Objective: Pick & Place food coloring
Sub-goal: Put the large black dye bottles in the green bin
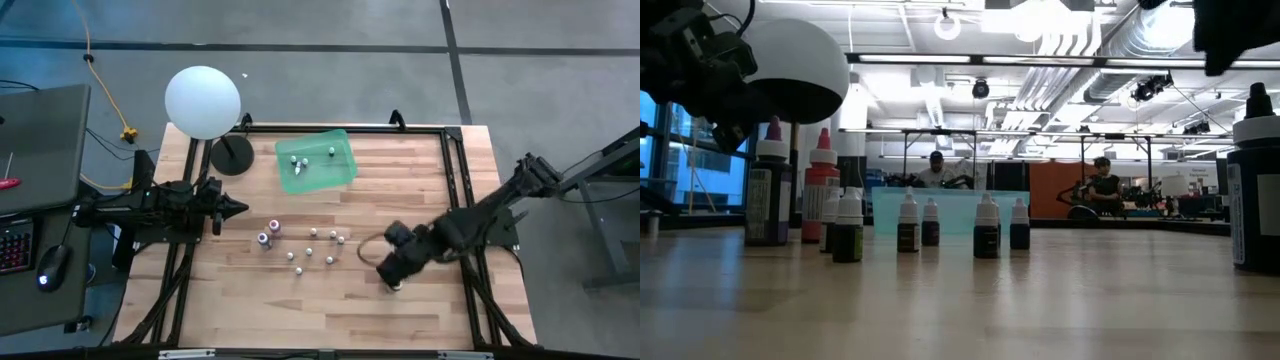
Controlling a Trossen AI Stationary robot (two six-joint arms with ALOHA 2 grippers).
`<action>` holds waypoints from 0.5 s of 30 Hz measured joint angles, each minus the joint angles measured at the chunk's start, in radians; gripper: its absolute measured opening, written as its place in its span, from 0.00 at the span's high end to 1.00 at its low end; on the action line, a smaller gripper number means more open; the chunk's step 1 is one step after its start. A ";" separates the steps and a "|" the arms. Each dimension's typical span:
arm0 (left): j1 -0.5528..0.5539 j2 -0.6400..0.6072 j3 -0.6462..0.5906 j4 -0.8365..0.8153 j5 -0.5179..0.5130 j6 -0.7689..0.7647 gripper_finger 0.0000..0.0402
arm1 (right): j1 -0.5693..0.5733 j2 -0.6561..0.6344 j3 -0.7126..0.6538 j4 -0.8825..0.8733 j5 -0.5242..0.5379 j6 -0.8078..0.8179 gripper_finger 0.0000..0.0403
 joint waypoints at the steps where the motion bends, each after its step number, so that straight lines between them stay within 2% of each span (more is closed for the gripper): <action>1: 0.000 0.000 0.000 0.001 0.000 0.000 1.00 | -0.021 -0.011 0.000 0.001 -0.024 0.002 0.65; 6: 0.000 0.000 0.000 0.000 0.002 0.008 1.00 | -0.105 -0.036 0.002 -0.003 -0.137 -0.020 0.65; 11: 0.000 0.000 0.001 0.000 0.003 0.027 1.00 | -0.132 -0.030 0.002 -0.016 -0.251 -0.041 0.65; 15: 0.000 0.000 0.002 0.000 0.004 0.029 1.00 | -0.121 -0.029 0.002 -0.027 -0.261 -0.025 0.65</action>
